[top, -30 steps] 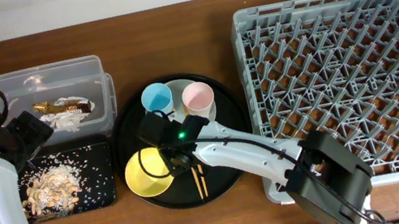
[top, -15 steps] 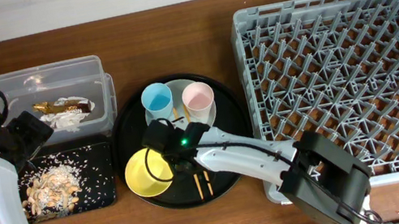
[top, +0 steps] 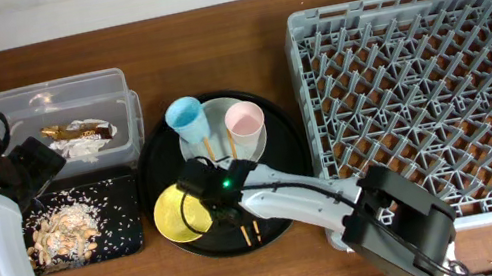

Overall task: Sort waste into correct bins and load items into the dishwasher rack
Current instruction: 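Grasp the chopsticks with the right gripper and lift them, then lay the chopsticks into the dishwasher rack with the right gripper, then grasp the pink cup with the right gripper and lift it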

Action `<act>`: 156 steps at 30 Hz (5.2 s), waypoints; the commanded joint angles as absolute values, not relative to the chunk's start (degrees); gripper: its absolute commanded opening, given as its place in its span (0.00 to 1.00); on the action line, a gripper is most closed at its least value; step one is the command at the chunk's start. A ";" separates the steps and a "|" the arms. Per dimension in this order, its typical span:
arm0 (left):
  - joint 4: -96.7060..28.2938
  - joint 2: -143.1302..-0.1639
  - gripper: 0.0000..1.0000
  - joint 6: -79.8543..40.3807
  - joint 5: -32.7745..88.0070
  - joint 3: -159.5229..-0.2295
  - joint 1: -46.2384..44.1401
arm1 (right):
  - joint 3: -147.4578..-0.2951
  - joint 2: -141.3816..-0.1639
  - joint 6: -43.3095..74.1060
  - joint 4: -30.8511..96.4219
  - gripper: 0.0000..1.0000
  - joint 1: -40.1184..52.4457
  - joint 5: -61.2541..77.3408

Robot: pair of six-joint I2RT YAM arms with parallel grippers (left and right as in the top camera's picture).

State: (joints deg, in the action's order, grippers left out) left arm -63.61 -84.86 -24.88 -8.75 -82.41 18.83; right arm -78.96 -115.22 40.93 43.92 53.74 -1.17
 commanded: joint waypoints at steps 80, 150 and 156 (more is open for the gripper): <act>-63.55 -84.64 0.99 -24.80 -8.78 -82.83 19.20 | -67.40 -110.06 41.43 34.46 0.16 50.98 -3.70; -63.70 -84.64 0.99 -24.80 -8.78 -82.83 19.29 | -87.57 -114.56 -10.04 37.06 0.09 35.29 4.23; -63.70 -84.64 0.99 -24.80 -8.78 -82.83 19.29 | -88.44 -111.79 -10.07 37.63 0.19 35.29 4.25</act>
